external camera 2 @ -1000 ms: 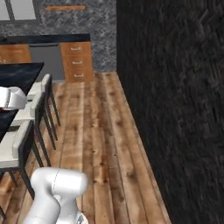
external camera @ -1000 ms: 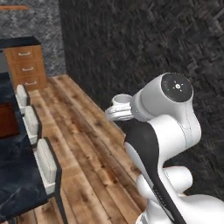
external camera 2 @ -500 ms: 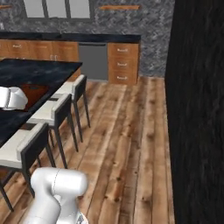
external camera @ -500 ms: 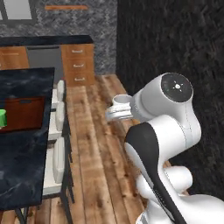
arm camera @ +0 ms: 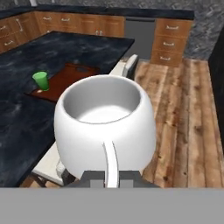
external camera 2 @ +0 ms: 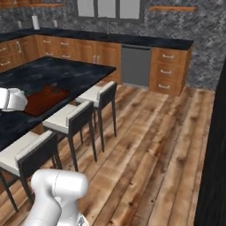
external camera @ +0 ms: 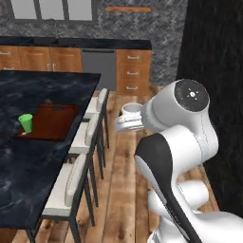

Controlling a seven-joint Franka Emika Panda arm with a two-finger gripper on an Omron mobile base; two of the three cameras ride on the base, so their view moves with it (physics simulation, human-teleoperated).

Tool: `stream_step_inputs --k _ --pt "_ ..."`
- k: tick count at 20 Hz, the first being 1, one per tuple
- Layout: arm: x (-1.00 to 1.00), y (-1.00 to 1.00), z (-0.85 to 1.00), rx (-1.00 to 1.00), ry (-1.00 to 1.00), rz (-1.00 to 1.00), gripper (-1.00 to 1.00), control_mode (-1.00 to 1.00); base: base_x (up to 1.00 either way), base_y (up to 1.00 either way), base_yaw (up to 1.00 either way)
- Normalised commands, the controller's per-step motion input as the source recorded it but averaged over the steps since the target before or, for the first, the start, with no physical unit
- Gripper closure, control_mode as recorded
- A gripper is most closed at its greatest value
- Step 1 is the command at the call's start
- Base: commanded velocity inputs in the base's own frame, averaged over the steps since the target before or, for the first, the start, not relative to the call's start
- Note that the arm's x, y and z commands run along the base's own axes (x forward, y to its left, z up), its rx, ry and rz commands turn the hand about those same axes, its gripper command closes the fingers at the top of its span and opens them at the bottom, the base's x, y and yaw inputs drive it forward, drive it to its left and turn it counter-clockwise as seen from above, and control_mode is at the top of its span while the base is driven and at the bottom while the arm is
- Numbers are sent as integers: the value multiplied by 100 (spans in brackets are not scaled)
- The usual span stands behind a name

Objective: There is a tray on the dining counter. Grab the cup, mug, and pitcher and place them on the tray. The pitcher may be placed next to the tray if it cannot fit the tray.

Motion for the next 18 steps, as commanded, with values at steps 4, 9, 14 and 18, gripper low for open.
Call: stream_step_inputs --k 4,9,14,18 --pt "0 0 0 0 0 0 100 100 52 -66 43" --pt "0 0 0 0 0 0 100 100 49 -67 42" --pt "0 0 0 0 0 0 100 100 46 -60 44" --pt "0 0 0 0 0 0 100 100 39 -59 46"
